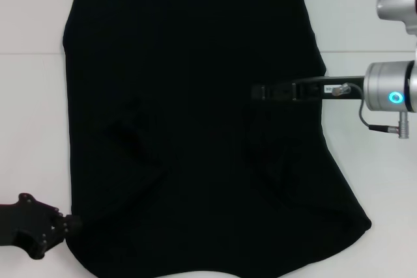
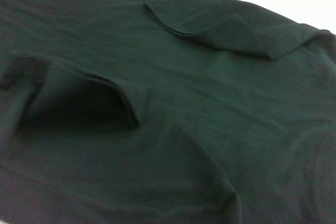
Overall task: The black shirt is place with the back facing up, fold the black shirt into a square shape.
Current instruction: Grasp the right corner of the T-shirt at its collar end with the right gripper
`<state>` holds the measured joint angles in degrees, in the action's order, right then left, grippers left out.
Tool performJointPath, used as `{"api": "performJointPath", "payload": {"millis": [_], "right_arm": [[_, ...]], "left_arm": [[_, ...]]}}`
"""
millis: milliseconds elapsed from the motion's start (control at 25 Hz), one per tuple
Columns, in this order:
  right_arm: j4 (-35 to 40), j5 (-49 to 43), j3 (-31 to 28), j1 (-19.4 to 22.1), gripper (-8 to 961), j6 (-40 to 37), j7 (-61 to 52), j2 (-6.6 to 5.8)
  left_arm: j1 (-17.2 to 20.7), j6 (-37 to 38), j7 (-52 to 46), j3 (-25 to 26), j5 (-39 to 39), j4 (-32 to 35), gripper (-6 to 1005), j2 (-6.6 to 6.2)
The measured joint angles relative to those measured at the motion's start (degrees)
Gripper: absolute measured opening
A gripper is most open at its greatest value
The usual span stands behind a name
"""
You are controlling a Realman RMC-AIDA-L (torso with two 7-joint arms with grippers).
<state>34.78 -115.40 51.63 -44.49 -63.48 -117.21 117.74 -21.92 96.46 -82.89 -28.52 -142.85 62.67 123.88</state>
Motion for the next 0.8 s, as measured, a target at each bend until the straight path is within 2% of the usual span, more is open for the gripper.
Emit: {"api": "performJointPath", "payload": {"millis": [360, 440, 640, 800], "right_arm": [[-0.07, -0.06, -1.91, 2.36, 825, -2.68, -0.48, -1.67], [-0.07, -0.43, -1.87, 2.78, 824, -4.09, -2.21, -2.52], [-0.17, -5.31, -1.70, 4.34, 823, -9.91, -9.04, -5.93], [-0.66, -9.34, -1.87, 5.99, 823, -13.93, -11.98, -8.12]], "left_arm": [[1.38, 2.02, -1.26, 4.12, 0.13, 0.18, 28, 0.06], [1.49, 3.44, -1.45, 4.88, 0.22, 0.20, 28, 0.16], [1.63, 4.99, -1.47, 6.18, 0.31, -0.04, 28, 0.20], [1.82, 4.73, -1.48, 7.71, 0.23, -0.60, 28, 0.14]]}}
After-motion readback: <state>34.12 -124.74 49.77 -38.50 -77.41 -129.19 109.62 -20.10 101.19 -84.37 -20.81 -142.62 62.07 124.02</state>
